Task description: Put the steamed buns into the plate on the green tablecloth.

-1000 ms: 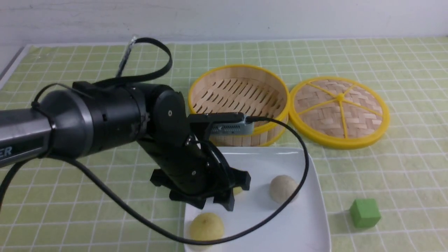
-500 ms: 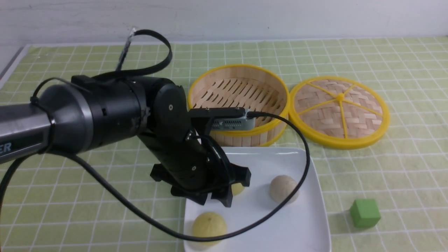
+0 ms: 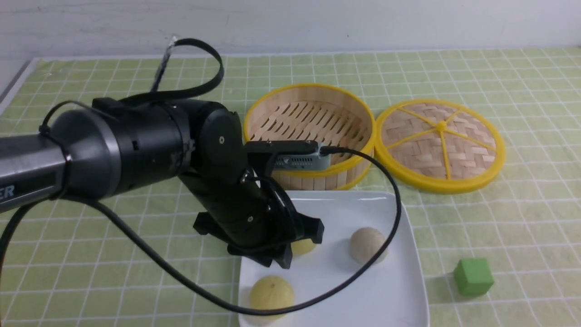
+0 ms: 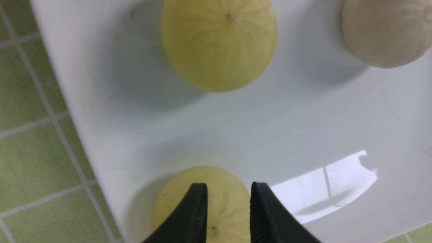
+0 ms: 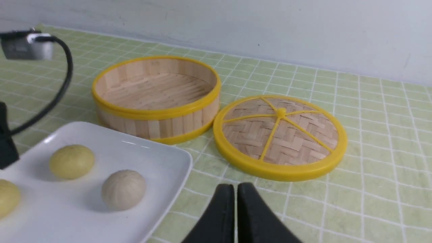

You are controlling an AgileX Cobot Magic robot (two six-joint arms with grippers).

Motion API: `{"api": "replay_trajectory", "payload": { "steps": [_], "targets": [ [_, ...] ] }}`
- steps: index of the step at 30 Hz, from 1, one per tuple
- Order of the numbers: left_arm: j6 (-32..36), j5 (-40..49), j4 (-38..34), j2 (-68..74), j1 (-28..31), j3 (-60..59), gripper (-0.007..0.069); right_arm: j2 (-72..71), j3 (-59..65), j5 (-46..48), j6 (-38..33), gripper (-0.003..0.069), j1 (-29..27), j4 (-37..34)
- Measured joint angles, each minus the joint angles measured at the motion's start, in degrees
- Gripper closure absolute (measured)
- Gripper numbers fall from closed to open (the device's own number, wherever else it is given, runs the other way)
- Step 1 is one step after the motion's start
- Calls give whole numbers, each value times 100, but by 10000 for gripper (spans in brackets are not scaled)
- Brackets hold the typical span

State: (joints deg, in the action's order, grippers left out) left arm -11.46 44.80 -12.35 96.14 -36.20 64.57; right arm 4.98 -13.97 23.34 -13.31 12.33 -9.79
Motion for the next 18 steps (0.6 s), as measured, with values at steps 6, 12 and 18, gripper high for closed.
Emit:
{"api": "replay_trajectory", "payload": {
  "steps": [6,12,18],
  "targets": [
    [0,1,209,0,0,0,416,-542,1166,-416,5,611,-646,979],
    [0,50,307,-206,0,0,410,-567,1535,-174,5,602,-896,1507],
    [-6,262,415,-857,0,113,401,-567,1515,-24,5,595,-907,1803]
  ]
}}
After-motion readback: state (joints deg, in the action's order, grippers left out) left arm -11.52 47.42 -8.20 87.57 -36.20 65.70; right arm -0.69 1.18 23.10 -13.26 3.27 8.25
